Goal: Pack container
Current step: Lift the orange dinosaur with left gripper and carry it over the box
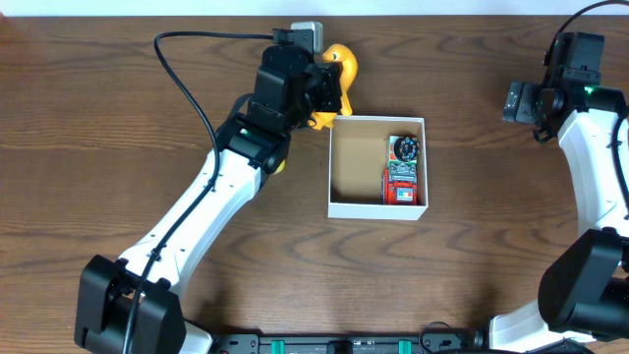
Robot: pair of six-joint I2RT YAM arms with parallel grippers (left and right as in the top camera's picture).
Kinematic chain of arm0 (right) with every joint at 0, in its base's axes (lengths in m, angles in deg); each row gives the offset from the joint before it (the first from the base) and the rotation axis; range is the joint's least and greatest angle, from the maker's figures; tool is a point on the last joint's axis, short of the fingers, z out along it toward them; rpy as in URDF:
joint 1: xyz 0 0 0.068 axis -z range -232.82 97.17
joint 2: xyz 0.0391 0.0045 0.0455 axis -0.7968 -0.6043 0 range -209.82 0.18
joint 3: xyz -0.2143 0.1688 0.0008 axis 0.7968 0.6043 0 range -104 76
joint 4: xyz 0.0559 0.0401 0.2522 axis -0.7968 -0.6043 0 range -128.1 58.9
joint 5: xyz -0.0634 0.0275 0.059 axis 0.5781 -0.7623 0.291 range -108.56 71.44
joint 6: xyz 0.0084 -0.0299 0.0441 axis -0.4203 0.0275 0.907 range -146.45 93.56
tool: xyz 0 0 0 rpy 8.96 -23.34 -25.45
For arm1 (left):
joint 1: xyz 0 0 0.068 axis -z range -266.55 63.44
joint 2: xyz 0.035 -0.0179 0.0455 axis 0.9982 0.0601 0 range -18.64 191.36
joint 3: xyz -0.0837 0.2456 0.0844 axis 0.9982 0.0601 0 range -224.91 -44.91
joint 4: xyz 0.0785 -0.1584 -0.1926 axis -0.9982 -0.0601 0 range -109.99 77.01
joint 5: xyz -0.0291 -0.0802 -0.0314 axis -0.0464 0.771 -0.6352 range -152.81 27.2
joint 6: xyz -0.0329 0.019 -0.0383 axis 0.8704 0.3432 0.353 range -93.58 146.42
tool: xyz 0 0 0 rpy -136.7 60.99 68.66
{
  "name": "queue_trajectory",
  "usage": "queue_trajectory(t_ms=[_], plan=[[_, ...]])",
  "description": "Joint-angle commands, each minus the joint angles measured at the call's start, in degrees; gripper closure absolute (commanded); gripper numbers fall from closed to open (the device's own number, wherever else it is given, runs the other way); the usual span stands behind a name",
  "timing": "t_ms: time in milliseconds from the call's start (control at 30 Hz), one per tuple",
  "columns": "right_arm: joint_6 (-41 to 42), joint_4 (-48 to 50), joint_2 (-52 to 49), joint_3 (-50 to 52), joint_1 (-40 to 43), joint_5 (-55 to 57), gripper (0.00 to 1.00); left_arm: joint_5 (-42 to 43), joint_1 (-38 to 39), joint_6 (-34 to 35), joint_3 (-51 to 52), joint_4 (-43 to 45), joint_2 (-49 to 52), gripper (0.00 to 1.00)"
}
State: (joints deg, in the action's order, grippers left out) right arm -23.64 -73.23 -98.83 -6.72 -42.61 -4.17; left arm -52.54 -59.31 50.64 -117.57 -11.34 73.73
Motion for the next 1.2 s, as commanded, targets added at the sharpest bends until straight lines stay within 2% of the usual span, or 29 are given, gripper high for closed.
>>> queue_trajectory(t_ms=[0,400,700,1167], plan=[[1.0,0.1,-0.5,-0.9,0.3,0.2,0.01,-0.4,1.3,0.5,-0.7,0.6,-0.1,0.94],[1.0,0.1,-0.5,-0.9,0.3,0.2,0.01,-4.3,6.5,0.5,-0.7,0.0,1.9,0.94],[1.0,0.1,-0.5,-0.9,0.3,0.2,0.01,-9.5,6.6,0.3,-0.6,-16.2,2.8,0.94],[1.0,0.1,-0.5,-0.9,0.3,0.2,0.01,-9.4,10.0,0.2,-0.6,-7.5,11.0,0.94]])
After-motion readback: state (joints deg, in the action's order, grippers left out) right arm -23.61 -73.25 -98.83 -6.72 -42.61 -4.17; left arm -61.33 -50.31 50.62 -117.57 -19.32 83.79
